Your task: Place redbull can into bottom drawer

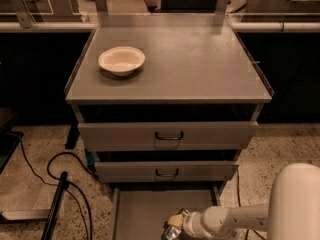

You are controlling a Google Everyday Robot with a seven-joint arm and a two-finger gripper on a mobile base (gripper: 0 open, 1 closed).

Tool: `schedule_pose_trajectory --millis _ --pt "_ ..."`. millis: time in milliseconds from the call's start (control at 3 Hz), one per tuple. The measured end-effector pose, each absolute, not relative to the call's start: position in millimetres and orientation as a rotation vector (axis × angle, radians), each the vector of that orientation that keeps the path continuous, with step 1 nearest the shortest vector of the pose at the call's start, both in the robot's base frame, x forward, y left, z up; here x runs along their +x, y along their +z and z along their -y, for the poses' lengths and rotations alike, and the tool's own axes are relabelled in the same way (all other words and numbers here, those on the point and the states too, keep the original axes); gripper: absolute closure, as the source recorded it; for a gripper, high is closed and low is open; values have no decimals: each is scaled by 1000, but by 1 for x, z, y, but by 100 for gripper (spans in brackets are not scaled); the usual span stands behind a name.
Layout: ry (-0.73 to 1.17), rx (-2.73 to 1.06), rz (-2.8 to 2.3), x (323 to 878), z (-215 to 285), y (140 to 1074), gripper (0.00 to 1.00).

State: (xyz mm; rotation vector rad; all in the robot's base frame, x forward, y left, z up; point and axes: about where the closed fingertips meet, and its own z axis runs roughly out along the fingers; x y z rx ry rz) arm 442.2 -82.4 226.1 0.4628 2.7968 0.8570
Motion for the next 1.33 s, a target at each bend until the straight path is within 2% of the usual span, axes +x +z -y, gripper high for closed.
schedule_pose_trajectory --millis 1333 --pt "908 493 -2762 471 57 155 100"
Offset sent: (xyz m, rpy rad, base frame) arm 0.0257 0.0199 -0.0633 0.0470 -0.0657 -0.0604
